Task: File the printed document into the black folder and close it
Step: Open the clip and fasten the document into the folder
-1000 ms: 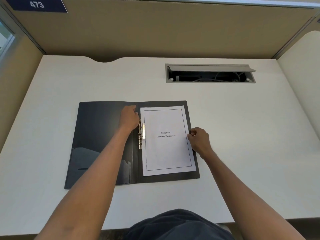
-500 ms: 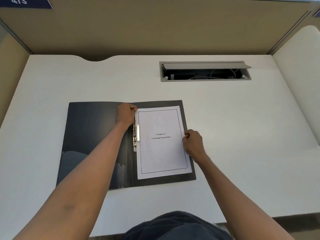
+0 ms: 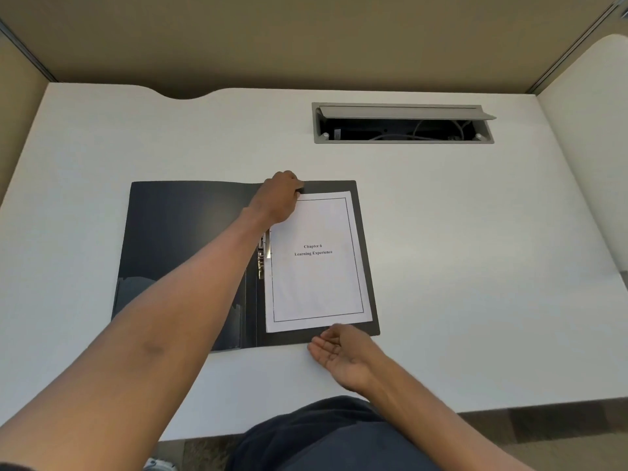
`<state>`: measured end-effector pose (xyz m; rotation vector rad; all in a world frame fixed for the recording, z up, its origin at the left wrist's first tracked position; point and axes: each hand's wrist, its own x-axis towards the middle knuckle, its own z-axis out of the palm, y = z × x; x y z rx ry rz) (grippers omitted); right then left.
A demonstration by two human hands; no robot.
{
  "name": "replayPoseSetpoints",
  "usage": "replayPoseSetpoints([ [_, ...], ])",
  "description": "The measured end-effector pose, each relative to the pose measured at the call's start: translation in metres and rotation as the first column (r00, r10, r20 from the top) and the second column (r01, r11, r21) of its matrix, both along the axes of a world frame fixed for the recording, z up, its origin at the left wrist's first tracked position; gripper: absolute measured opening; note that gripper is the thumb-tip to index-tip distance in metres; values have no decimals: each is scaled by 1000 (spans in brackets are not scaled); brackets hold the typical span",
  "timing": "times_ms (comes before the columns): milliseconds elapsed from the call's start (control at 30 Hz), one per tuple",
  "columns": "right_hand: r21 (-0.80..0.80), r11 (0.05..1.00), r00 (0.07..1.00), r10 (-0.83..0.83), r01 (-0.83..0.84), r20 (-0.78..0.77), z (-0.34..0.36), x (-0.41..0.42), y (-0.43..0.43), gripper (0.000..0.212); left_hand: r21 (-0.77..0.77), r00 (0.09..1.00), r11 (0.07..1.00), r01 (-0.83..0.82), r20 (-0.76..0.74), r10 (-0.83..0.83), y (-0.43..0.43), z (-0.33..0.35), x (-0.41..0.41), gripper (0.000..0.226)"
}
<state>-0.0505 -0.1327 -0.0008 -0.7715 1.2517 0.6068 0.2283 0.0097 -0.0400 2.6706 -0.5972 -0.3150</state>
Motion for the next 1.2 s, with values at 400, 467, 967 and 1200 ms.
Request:
replayPoseSetpoints([
  [400, 70, 991, 993, -117, 116, 19, -1, 2, 17, 21, 21, 999, 1000, -23, -45, 24, -2, -15, 3, 42],
  [467, 83, 989, 992, -127, 125, 18, 1, 3, 19, 18, 15, 999, 1000, -20, -48, 21, -3, -13, 3, 41],
  [967, -177, 934, 932, 337, -312, 135, 11, -6, 5, 20, 11, 1000, 1000, -17, -4, 17, -1, -12, 3, 40],
  [1200, -903, 384, 692, 706, -193, 153, 0, 58, -50, 19, -135, 950, 945, -298, 53, 308, 33, -12, 5, 28],
])
